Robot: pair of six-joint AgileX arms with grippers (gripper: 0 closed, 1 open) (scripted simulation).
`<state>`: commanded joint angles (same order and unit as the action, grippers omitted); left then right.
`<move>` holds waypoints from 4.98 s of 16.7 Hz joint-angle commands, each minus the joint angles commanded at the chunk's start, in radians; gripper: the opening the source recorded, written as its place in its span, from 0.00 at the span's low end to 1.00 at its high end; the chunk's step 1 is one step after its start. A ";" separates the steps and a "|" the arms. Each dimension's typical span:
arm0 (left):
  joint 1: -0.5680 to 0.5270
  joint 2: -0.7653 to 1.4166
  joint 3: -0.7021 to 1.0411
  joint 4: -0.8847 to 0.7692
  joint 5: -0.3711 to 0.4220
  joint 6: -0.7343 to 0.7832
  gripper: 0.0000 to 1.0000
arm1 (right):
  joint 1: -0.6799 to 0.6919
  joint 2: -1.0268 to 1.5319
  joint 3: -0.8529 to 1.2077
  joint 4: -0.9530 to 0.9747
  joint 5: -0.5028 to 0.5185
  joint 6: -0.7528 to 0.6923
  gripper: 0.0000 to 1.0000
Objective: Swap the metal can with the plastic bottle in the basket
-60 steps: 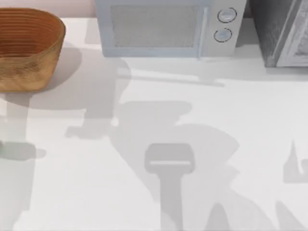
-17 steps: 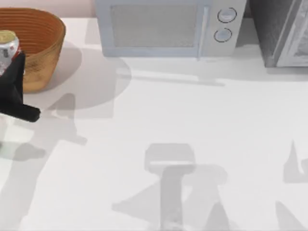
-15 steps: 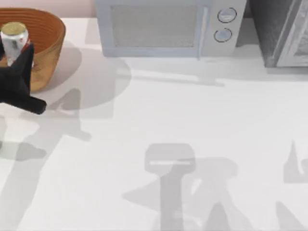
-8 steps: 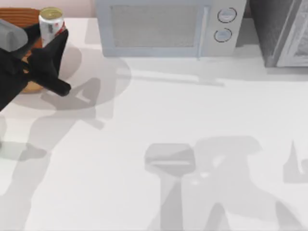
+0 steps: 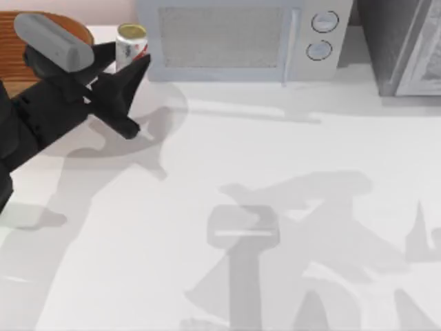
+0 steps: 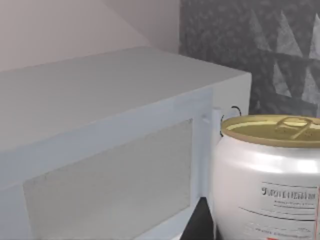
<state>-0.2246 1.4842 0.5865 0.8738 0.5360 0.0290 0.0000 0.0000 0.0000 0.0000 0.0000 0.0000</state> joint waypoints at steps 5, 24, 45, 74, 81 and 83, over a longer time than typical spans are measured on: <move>-0.031 0.170 0.061 0.102 0.095 0.000 0.00 | 0.000 0.000 0.000 0.000 0.000 0.000 1.00; -0.122 0.753 0.317 0.430 0.481 -0.002 0.00 | 0.000 0.000 0.000 0.000 0.000 0.000 1.00; -0.163 1.027 0.486 0.539 0.695 -0.002 0.23 | 0.000 0.000 0.000 0.000 0.000 0.000 1.00; -0.022 0.558 0.248 0.203 0.410 -0.011 1.00 | 0.000 0.000 0.000 0.000 0.000 0.000 1.00; 0.114 -0.284 -0.080 -0.248 0.021 -0.005 1.00 | 0.000 0.000 0.000 0.000 0.000 0.000 1.00; 0.144 -0.540 -0.178 -0.376 -0.091 -0.006 1.00 | 0.000 0.000 0.000 0.000 0.000 0.000 1.00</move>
<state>-0.0804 0.9444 0.4082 0.4982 0.4448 0.0230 0.0000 0.0000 0.0000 0.0000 0.0000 0.0000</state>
